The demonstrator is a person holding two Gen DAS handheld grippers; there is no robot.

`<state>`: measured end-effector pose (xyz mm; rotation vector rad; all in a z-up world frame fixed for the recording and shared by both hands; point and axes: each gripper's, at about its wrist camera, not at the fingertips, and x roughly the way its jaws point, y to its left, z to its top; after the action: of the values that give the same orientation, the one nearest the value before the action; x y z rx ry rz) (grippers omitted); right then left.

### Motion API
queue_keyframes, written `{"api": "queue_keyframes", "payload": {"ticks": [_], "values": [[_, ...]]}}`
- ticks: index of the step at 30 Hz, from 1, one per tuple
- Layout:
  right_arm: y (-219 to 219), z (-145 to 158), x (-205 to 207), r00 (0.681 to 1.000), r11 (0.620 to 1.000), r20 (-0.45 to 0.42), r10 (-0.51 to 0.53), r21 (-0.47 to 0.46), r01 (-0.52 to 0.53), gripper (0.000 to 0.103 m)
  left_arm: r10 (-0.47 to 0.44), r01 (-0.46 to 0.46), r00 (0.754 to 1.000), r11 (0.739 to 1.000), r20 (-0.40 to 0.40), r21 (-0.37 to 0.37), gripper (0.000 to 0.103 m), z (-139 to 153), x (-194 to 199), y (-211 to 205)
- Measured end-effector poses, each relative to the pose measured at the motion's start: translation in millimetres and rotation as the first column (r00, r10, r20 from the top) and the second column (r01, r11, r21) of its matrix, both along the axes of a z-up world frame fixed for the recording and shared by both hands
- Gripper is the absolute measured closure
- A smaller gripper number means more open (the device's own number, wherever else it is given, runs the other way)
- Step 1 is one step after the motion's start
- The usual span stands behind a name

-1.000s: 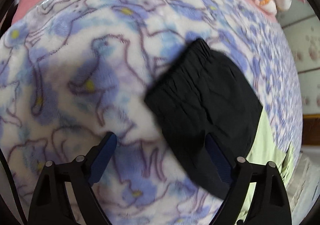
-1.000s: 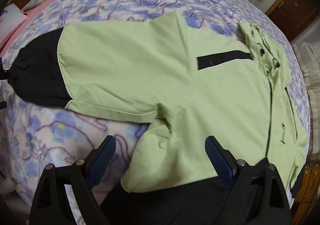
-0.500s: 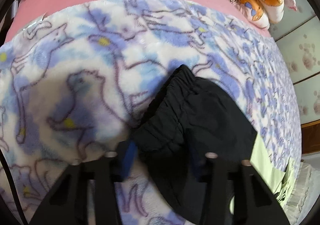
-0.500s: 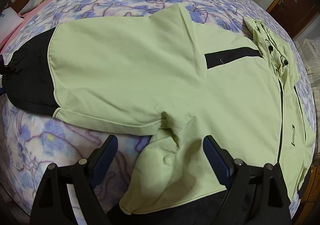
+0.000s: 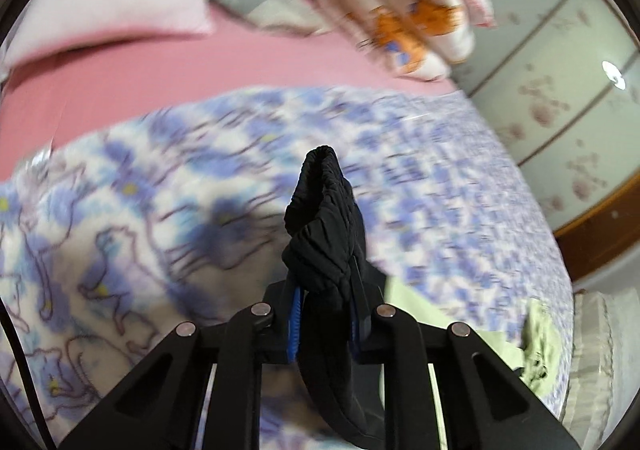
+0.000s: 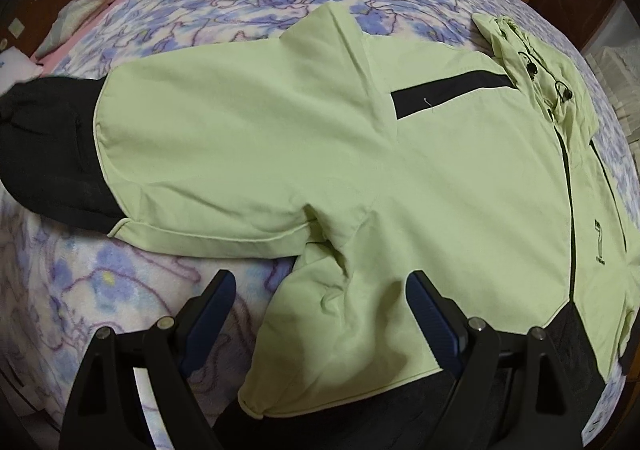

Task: Fold large clothes
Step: 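Lift the black sleeve with the left gripper and lay it across the jacket front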

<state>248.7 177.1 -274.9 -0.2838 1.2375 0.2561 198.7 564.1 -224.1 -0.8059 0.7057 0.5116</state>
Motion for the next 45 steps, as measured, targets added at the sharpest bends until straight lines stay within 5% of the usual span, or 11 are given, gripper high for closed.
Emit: {"api": "queue_keyframes", "payload": {"ticks": [11, 19, 26, 34, 38, 41, 43, 45], "values": [[-59, 27, -7, 1.0, 0.992, 0.003, 0.004, 0.124, -0.004, 0.016, -0.228, 0.198, 0.959, 0.964, 0.166, 0.18, 0.087, 112, 37, -131], [-157, 53, -4, 0.999, 0.984, 0.027, -0.03, 0.174, 0.025, 0.016, -0.439, 0.397, 0.871, 0.893, 0.22, 0.211, 0.088, 152, 77, -301], [-264, 66, 13, 0.991, 0.963, 0.007, -0.134, 0.235, 0.128, 0.016, -0.552, 0.528, 0.818, 0.832, 0.162, 0.169, 0.088, 126, 104, -438], [-350, 48, 29, 0.978, 0.94, -0.045, -0.204, 0.271, 0.208, 0.016, -0.649, 0.648, 0.76, 0.759, 0.001, 0.068, 0.087, 21, 129, -543], [-373, 30, 36, 0.969, 0.925, -0.101, -0.226, 0.29, 0.246, 0.016, -0.72, 0.721, 0.686, 0.692, -0.099, -0.04, 0.082, -29, 143, -562], [-382, 19, 39, 0.961, 0.915, -0.124, -0.246, 0.298, 0.272, 0.016, -0.745, 0.741, 0.654, 0.666, -0.136, -0.089, 0.072, -42, 149, -566], [-384, 15, 42, 0.956, 0.903, -0.148, -0.252, 0.318, 0.288, 0.016, -0.744, 0.741, 0.656, 0.667, -0.129, -0.081, 0.056, -36, 149, -562], [-383, 11, 43, 0.951, 0.889, -0.173, -0.256, 0.345, 0.302, 0.016, -0.739, 0.737, 0.666, 0.673, -0.103, -0.066, 0.03, -21, 150, -552]]}}
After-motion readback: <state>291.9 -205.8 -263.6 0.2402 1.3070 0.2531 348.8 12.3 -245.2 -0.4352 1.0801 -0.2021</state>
